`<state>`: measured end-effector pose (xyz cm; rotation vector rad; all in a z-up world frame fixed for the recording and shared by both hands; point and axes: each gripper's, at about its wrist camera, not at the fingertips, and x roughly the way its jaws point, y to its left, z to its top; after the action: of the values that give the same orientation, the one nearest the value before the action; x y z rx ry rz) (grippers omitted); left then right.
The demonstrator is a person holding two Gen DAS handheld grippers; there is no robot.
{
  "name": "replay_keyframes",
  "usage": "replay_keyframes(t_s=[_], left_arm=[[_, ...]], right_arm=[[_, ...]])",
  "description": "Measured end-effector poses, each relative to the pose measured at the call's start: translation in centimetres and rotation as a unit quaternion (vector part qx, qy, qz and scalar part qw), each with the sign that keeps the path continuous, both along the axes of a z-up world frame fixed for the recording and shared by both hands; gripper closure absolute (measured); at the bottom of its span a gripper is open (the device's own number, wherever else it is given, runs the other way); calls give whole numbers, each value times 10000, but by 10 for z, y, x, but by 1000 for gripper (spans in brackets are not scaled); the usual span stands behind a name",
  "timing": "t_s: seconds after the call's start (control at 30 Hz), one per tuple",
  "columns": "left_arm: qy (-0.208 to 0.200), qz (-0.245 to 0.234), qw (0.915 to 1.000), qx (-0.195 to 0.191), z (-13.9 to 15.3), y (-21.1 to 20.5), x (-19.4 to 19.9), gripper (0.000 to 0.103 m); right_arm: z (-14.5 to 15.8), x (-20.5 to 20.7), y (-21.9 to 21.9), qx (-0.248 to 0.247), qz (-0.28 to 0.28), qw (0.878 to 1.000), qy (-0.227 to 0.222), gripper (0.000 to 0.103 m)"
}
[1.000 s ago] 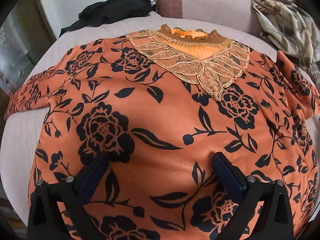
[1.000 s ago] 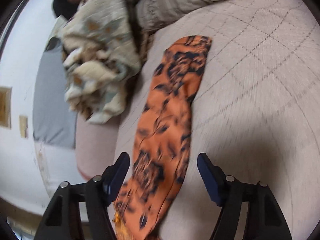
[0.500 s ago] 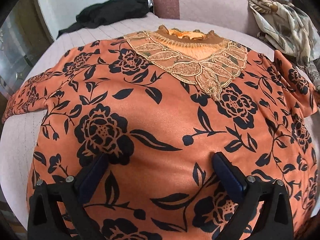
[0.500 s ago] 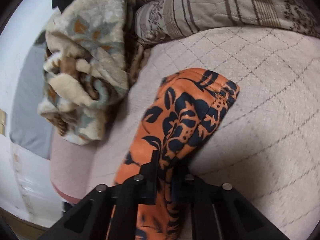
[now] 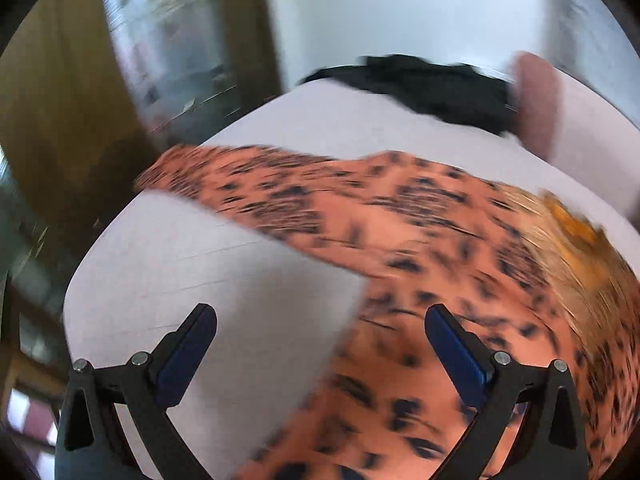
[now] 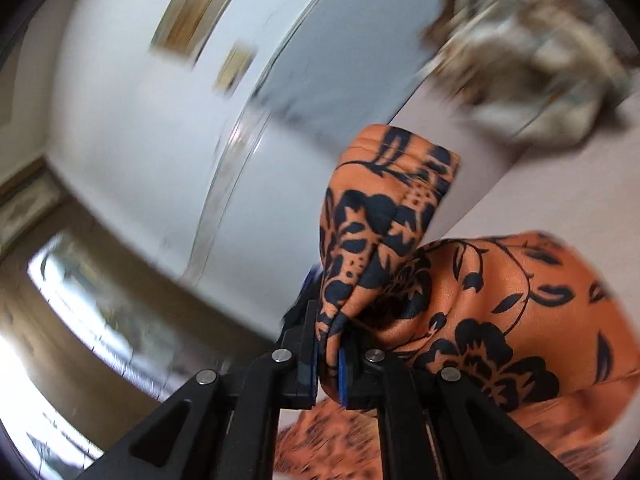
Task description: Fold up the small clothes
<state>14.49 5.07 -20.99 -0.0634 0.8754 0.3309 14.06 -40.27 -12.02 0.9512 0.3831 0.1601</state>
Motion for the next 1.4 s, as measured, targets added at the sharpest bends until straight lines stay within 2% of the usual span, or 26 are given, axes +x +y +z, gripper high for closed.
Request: replay_keyframes(t_s=[0.07, 0.13, 0.27, 0.33, 0.37, 0.4, 0.47, 0.63, 0.7, 0.73, 0.77, 0.8, 0.87, 0.9, 0.97, 1.03, 1.1, 1.2, 1.3, 1.33, 1.37, 1.4], left_arm=[[-23, 231, 9997, -48, 0, 15, 2, 0], [-58, 426, 9991, -24, 1, 30, 2, 0], [59, 642, 9978, -166, -2, 45, 13, 0], [112, 699, 9969, -350, -6, 51, 17, 0], [118, 706, 9966, -403, -7, 52, 19, 0], [124, 711, 9965, -433, -7, 51, 21, 0], [139, 740, 9961, -471, -6, 50, 25, 0], [248, 877, 9925, -813, -9, 55, 29, 0], [278, 936, 9914, -870, -11, 57, 29, 0], [292, 978, 9907, -900, -12, 59, 29, 0], [285, 996, 9903, -923, -12, 61, 28, 0], [258, 1019, 9899, -947, -12, 63, 27, 0], [86, 1093, 9889, -999, -7, 66, 24, 0], [-16, 1093, 9883, -1061, -4, 66, 22, 0], [-257, 871, 9856, -1425, 1, 63, 21, 0], [-468, 441, 9799, -1890, 5, 52, 24, 0], [-515, 83, 9753, -2148, 5, 40, 30, 0], [-270, -232, 9716, -2341, -5, 18, 49, 0], [89, -593, 9617, -2675, -23, 2, 66, 0], [203, -717, 9557, -2848, -29, -3, 70, 1], [212, -765, 9520, -2957, -33, -6, 70, 6], [230, -770, 9487, -3057, -37, -8, 71, 22]], right_arm=[[-15, 36, 64, -83, 479, 9984, 294, 96], [-31, 60, 115, -270, 722, 9954, 574, 96], [-73, 92, 182, -446, 1137, 9852, 1200, 88], [-99, 100, 207, -422, 1481, 9756, 1566, 57], [-110, 101, 215, -282, 1669, 9705, 1716, 18], [-116, 97, 219, -173, 1738, 9685, 1776, 10], [-123, 87, 222, -57, 1997, 9641, 1751, 10], [-106, 50, 198, -643, 1863, 9695, 1456, 13], [-102, 49, 177, -935, 1704, 9679, 1595, 35], [-104, 48, 169, -1176, 1618, 9627, 1822, 41], [-112, 49, 162, -1341, 1610, 9549, 2102, 54], [-117, 46, 153, -1378, 1648, 9501, 2261, 62], [-144, 48, 150, -1704, 1769, 9242, 2924, 67], [-149, 46, 150, -1852, 1821, 9192, 2959, 74], [-143, 40, 152, -2020, 1831, 9202, 2808, 74], [-139, 31, 152, -2111, 1887, 9163, 2832, 71], [-141, 21, 148, -2191, 1960, 9114, 2881, 71], [-142, 9, 140, -2078, 1978, 9164, 2792, 71], [-146, 3, 128, -1708, 1936, 9252, 2783, 71], [-149, 3, 126, -1632, 1936, 9275, 2750, 71], [-151, 3, 125, -1578, 1933, 9297, 2710, 71], [-149, 0, 121, -1538, 1931, 9309, 2693, 71]])
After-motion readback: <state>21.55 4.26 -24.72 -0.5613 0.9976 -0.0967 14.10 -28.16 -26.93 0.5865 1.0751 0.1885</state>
